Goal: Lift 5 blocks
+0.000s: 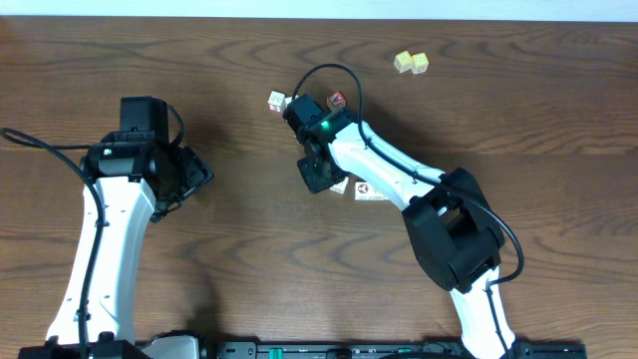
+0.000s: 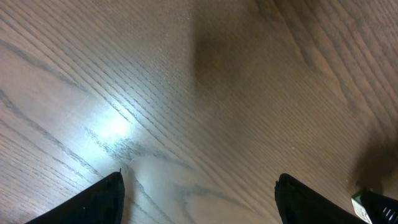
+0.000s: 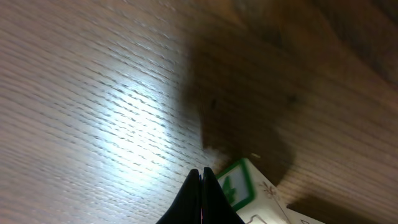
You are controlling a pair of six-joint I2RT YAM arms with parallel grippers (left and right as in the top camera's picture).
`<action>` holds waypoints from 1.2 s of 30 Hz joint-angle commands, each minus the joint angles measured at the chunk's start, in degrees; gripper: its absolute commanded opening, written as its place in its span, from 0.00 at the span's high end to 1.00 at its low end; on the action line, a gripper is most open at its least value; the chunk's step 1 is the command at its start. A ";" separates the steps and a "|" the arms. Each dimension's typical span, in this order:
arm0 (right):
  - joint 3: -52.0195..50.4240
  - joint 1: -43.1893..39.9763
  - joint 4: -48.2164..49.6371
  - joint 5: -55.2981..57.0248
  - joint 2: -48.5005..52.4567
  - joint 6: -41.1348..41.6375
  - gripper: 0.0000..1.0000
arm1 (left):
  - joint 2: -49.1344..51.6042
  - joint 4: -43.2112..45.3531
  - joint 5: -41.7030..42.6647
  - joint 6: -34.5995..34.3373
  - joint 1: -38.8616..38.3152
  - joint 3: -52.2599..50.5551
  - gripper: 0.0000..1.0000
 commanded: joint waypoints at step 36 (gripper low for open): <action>-0.33 -3.63 -1.18 0.50 0.31 0.83 0.99 | -0.57 -0.15 -0.31 0.33 0.24 1.01 0.22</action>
